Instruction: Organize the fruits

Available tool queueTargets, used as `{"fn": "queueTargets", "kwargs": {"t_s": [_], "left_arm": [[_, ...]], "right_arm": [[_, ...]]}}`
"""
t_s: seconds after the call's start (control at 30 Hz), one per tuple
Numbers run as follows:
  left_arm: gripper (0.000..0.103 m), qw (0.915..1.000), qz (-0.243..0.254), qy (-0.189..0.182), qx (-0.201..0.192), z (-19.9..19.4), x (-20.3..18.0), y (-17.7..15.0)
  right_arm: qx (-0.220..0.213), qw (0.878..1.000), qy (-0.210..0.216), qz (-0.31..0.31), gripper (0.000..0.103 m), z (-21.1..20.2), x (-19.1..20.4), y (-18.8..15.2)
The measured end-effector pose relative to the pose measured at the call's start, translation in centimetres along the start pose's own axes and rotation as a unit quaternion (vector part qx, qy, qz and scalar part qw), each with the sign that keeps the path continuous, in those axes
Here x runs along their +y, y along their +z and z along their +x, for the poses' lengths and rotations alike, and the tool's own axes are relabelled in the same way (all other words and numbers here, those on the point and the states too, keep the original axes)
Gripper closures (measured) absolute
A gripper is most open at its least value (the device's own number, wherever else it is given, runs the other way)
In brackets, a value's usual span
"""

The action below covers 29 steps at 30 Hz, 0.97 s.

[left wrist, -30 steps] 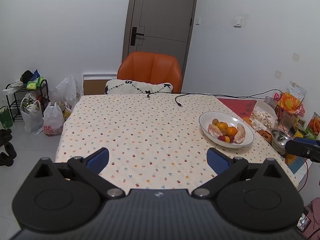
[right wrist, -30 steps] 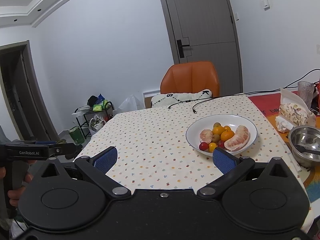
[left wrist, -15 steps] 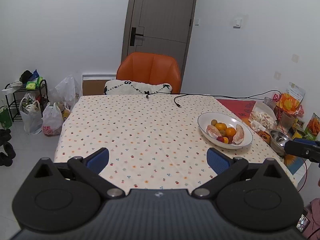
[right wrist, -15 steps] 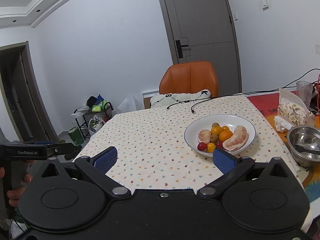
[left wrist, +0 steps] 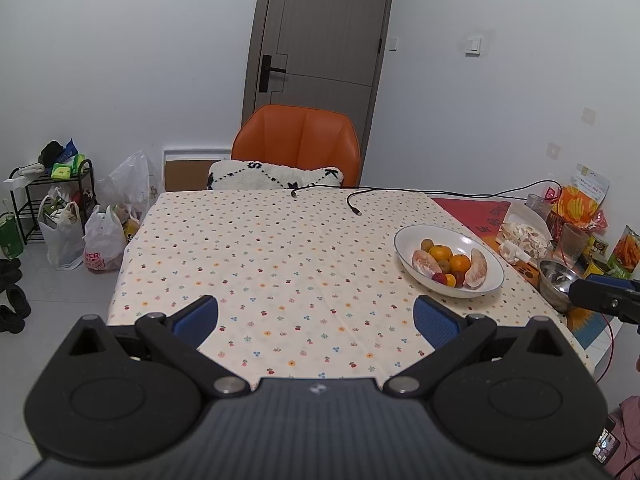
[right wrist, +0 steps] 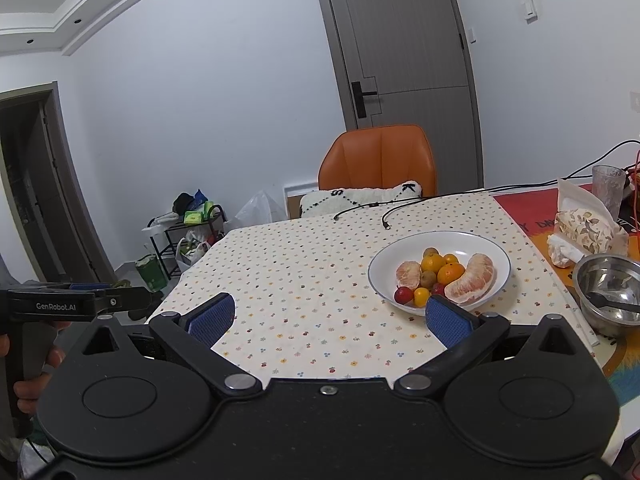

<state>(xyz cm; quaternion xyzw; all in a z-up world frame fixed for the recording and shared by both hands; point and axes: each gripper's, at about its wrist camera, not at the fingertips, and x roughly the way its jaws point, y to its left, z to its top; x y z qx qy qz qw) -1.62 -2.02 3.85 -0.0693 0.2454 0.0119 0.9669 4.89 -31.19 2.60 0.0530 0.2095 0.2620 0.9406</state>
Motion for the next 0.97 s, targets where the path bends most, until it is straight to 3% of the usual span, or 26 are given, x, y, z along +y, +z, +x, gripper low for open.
{"fn": "queueTargets", "kwargs": {"t_s": [0.97], "left_arm": [[0.000, 1.0000, 0.004, -0.003, 0.000, -0.02, -0.24, -0.25]], "right_arm": [[0.001, 1.000, -0.004, -0.001, 0.000, 0.13, -0.07, 0.06]]}}
